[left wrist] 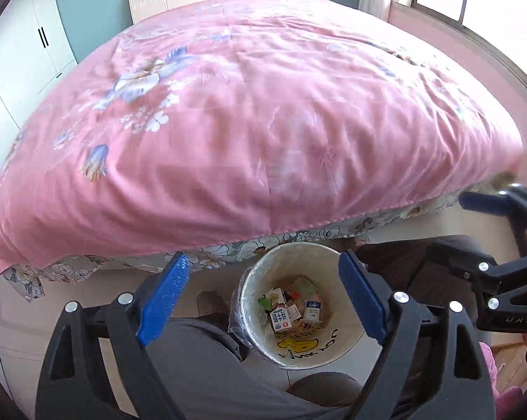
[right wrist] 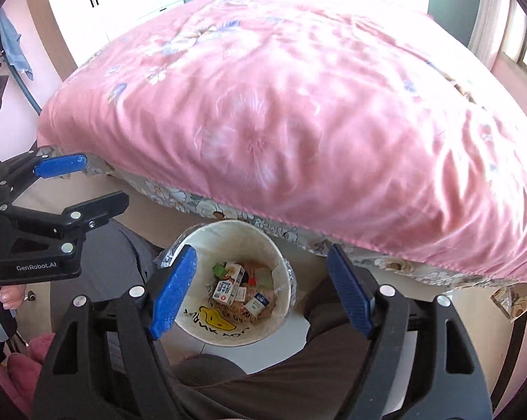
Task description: Collect trash
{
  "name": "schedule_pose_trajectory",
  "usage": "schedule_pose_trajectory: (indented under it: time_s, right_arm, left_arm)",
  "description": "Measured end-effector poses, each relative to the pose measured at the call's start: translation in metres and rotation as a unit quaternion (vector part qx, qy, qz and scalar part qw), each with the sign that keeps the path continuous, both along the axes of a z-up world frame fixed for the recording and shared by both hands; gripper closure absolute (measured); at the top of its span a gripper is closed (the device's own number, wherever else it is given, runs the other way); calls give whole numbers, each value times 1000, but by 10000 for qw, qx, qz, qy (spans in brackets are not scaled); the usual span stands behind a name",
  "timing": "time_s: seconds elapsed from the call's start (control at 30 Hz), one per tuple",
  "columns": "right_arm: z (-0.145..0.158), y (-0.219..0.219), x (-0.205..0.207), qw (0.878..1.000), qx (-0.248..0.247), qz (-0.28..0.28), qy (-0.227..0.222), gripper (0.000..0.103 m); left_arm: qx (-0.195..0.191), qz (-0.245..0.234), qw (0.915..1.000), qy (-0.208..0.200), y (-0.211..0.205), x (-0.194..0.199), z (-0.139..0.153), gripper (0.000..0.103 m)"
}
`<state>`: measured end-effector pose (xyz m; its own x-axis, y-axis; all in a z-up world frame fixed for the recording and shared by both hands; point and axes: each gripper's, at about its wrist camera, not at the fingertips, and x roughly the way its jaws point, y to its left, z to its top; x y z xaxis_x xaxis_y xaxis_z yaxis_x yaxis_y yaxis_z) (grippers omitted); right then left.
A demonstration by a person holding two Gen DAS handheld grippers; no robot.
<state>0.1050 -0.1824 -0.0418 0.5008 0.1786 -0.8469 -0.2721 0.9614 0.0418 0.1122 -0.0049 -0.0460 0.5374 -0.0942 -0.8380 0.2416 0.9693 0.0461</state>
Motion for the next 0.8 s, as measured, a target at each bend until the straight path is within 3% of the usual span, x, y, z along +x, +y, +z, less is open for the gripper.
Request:
schedule_pose_trajectory:
  time_s: [0.17,0.43,0.6,0.8]
  right_arm:
    - [37,-4,-34,9967,-235,-346,-700,20]
    - [58,-8,-83,9856,-372,-822,-1429,18]
    - [59,0,-104,9798,-463,-953,-1694,18]
    - [65,-3,-124,9777,-109,-1035,-1826,18]
  left_arm:
    - [285,92,9977,-607,-2,-38,33,10]
    - [459,387,9910,-1194,5,-83,59,9]
    - [344,571,9894,-1287,10,-97,64,9]
    - [369,543,9910,-1164,6,-106,60,9]
